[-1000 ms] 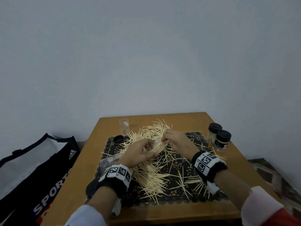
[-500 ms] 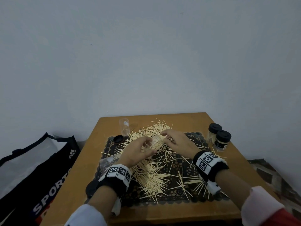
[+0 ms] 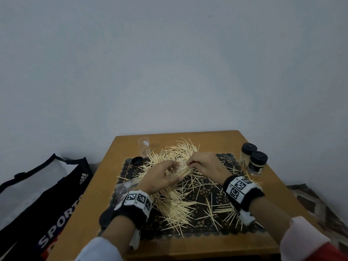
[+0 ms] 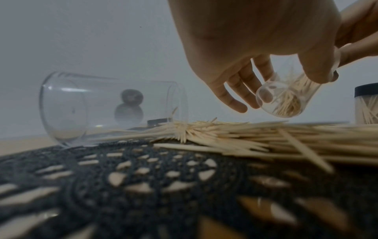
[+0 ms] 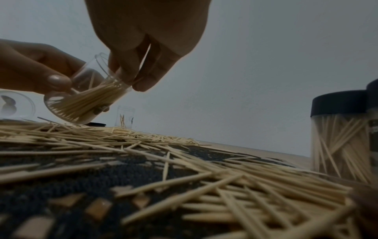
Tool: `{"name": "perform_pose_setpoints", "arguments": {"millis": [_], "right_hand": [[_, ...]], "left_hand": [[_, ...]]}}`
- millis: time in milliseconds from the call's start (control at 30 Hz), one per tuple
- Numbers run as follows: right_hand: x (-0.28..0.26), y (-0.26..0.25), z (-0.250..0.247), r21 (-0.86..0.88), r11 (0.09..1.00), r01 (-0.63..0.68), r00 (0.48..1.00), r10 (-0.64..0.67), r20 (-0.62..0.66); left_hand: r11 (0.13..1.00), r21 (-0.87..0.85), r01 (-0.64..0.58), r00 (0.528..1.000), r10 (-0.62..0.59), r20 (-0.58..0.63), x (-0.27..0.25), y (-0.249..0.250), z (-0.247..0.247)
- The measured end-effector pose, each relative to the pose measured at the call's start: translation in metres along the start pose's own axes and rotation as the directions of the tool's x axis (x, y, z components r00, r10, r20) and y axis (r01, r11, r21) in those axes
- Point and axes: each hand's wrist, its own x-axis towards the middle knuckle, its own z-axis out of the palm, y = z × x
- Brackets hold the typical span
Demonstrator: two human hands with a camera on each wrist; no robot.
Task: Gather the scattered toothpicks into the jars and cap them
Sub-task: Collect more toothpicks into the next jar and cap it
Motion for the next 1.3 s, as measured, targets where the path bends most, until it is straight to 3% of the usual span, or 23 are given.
{"name": "perform_pose_setpoints", "arguments": {"millis": [167, 267, 333, 400, 467, 533, 567, 633, 767, 867, 1067, 1300], "right_hand": [[-0.002, 0.005, 0.000, -0.007, 1.000, 0.010, 0.998, -0.010, -0.055], [-0.002, 0.005, -0.001, -0.105, 0.983, -0.154, 0.987, 0.147, -0.069], [-0.005, 0.007, -0.001, -0.189, 0.945, -0.269, 0.959, 0.281, 0.043], [-0.009, 0.014, 0.001, -0.291, 0.898, -0.330, 0.883, 0.403, 0.241], [-0.013, 0.022, 0.003, -0.368, 0.858, -0.358, 0.764, 0.496, 0.413], [-0.015, 0.028, 0.006, -0.409, 0.837, -0.363, 0.653, 0.542, 0.529], [-0.016, 0.029, 0.008, -0.414, 0.837, -0.356, 0.626, 0.543, 0.559], [-0.015, 0.031, 0.008, -0.393, 0.849, -0.354, 0.650, 0.526, 0.549], [-0.013, 0.031, 0.005, -0.331, 0.872, -0.361, 0.771, 0.479, 0.420], [-0.011, 0.027, 0.003, -0.294, 0.883, -0.365, 0.812, 0.457, 0.363], [-0.010, 0.026, 0.001, -0.323, 0.836, -0.444, 0.786, 0.536, 0.307], [-0.011, 0.019, -0.006, -0.501, 0.804, -0.320, 0.821, 0.499, 0.276]], "left_hand": [[1.000, 0.007, 0.022, 1.000, -0.022, -0.016, 0.000, 0.001, 0.000], [0.998, 0.040, 0.047, 0.997, -0.044, -0.066, -0.001, 0.001, -0.001], [0.995, 0.081, 0.064, 0.992, -0.055, -0.115, -0.001, -0.002, -0.002], [0.989, 0.127, 0.074, 0.986, -0.054, -0.155, -0.002, -0.005, -0.003], [0.986, 0.146, 0.081, 0.984, -0.055, -0.169, -0.002, -0.006, -0.003], [0.984, 0.159, 0.083, 0.985, -0.057, -0.160, -0.002, -0.006, -0.003], [0.983, 0.165, 0.083, 0.987, -0.058, -0.152, -0.002, -0.005, -0.003], [0.982, 0.169, 0.084, 0.988, -0.060, -0.141, -0.002, -0.004, -0.004], [0.983, 0.160, 0.089, 0.989, -0.069, -0.130, -0.003, -0.002, -0.005], [0.982, 0.165, 0.091, 0.990, -0.071, -0.125, -0.003, -0.002, -0.005], [0.981, 0.171, 0.093, 0.991, -0.074, -0.112, -0.003, -0.002, -0.005], [0.979, 0.180, 0.095, 0.992, -0.079, -0.097, -0.003, -0.004, -0.005]]}}
